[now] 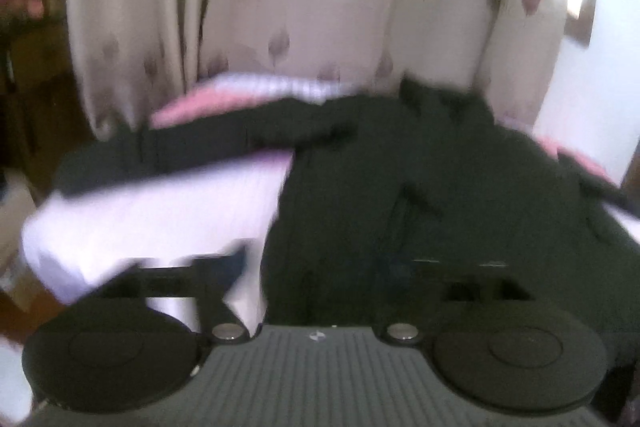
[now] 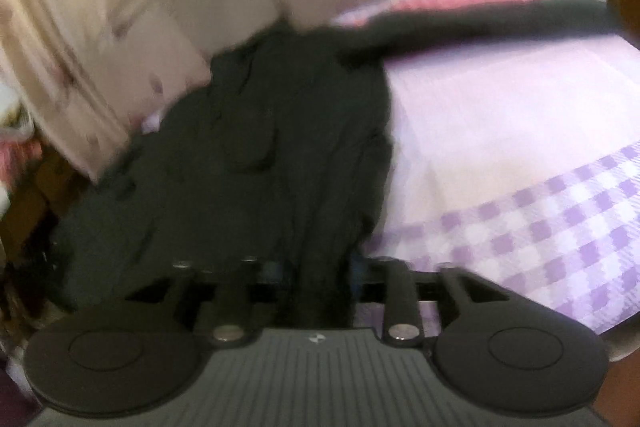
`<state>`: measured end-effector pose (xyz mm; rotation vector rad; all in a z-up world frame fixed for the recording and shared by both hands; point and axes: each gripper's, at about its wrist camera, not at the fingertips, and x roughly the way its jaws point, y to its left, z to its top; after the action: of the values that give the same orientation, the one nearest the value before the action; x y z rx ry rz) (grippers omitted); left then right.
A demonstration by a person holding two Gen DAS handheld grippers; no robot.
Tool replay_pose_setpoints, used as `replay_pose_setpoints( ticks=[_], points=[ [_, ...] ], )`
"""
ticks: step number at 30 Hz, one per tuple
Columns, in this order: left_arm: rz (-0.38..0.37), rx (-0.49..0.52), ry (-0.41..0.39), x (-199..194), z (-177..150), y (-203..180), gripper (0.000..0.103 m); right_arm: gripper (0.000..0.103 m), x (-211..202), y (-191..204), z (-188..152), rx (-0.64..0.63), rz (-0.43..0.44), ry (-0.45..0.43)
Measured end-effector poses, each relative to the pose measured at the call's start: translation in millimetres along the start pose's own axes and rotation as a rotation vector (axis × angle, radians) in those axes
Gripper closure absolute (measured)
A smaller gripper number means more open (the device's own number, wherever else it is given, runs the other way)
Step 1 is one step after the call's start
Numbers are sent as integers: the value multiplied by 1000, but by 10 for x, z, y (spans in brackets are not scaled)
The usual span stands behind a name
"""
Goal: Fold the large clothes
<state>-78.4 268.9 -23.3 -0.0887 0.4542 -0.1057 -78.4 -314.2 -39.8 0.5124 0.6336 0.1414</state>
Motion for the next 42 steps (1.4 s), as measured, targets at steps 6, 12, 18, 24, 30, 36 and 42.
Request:
replay_pose_setpoints(
  ticks=[6,12,18,24,30,36,42],
  points=[
    [-12,33,-130,238,300,-486,0,18,-164,-563,521,188,-47,-230],
    [-6,-117,-142,1039,562,-847,0,18,59,-1455,1075,466,-124,-332],
    [77,-55,-100,1775,675,-1188,0,18,405,-2156,1441,705,-130,-333],
    [74,-11,63,2272,466,-1231,0,16,717,-2462,1759,710,-175,-376],
    [38,-99,46,2242,428,-1074,0,0,885,-2700,2015,728,-191,-436],
    [18,-140,47,2263,431,-1033,0,0,965,-2639,2080,624,-241,-445],
    [-1,-178,33,2238,425,-986,0,96,1058,-2655,2345,581,-380,-310]
  ],
)
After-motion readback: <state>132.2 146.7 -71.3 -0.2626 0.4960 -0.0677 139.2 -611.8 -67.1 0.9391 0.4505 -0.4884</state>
